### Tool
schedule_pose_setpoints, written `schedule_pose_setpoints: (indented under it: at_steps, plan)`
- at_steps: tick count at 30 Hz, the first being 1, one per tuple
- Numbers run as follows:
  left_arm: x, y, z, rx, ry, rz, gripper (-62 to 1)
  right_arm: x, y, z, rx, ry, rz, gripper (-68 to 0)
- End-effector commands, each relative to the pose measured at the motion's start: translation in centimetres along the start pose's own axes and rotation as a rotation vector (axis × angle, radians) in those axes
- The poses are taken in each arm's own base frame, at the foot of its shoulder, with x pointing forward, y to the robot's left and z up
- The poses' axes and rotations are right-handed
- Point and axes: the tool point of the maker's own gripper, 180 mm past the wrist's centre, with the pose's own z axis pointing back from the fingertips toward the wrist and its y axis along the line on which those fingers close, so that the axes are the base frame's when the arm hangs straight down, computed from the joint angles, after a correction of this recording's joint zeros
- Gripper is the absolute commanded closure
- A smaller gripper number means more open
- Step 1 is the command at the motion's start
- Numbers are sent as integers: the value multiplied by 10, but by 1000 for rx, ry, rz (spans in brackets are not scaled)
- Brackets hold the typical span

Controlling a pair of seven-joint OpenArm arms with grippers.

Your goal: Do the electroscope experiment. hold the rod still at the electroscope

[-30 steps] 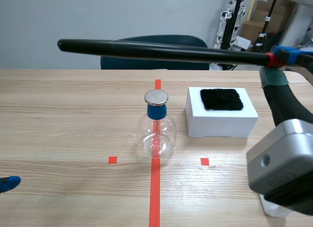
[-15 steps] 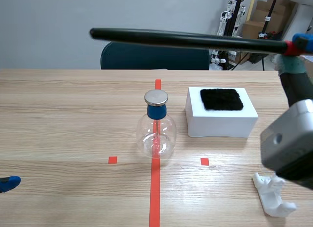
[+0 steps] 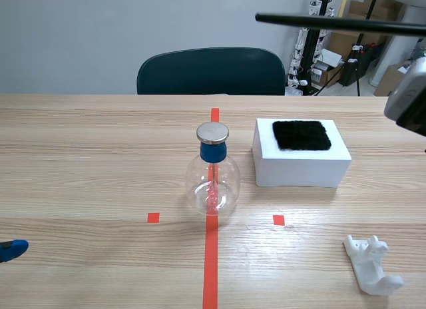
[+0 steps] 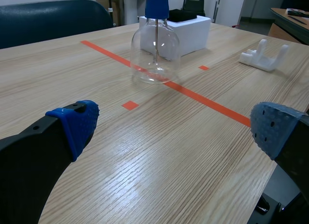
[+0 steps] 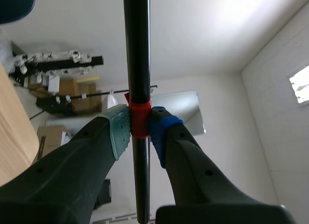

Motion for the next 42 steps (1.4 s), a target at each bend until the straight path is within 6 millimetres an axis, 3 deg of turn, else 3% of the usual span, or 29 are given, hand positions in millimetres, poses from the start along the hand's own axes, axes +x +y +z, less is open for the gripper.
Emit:
schedule_pose_setpoints:
  at_steps: [1,6,15,23,29,42]
  plan:
    - [13,2,-1,-4,-54,-13,-623,-2,-14,-13,-53,-16,28,-37]
    - [13,2,-1,-4,-53,-13,-623,-6,-1,-37,-20,-55,121,-37]
    - [13,2,-1,-4,-54,-13,-623,27,15,-60,-18,-177,232,-37]
    - [13,2,-1,-4,-53,-13,-623,45,27,-58,-13,-238,322,-37]
    - [13,2,-1,-4,-53,-13,-623,47,43,-57,38,-237,378,-37]
    - [13,2,-1,-4,-53,-13,-623,54,46,-56,28,-258,412,-37]
